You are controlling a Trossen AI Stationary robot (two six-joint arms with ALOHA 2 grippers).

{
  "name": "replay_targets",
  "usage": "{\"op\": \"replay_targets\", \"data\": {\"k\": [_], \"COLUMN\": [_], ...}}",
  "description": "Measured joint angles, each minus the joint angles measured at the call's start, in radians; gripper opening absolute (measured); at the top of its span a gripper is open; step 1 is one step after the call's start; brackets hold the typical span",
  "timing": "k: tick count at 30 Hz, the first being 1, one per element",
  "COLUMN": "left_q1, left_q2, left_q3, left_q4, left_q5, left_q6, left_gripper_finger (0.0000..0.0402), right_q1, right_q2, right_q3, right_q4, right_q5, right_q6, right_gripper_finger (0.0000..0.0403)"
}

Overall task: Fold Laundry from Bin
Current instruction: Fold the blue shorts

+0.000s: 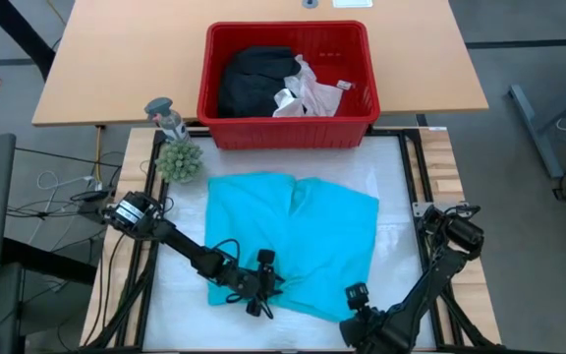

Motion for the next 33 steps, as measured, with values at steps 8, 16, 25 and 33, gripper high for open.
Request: {"op": "replay_targets", "data": {"k": [8,16,25,33], "left_q1": [0.020,0.023,0.025,0.025], "left_q2": [0.002,0.003,0.004,0.004], "left_q3": [-0.001,-0.003,-0.005,-0.005], "left_q4": [0.000,0.006,0.015,0.015], "left_q5": [0.040,0.055,0.070,0.084], "left_q6": [0.002,0.006,0.004,0.003], "left_gripper_finger": [0.0141,0.0141,0.0141,0.0141], "right_q1": [-0.013,0.001,-0.019,-0.034], "right_q2": [0.056,0.098,0.099,0.099], "right_q3": [-0.011,-0.011,-0.007,0.021], "right_q4": [0.034,0.043,0.061,0.056], "right_q5": [-0.046,-0.016,0.058,0.014], "right_q6": [-0.118,-0.119,-0.093,0.003], "right_gripper_finger": [0.0277,0.0277,0.0254,0.0042]}}
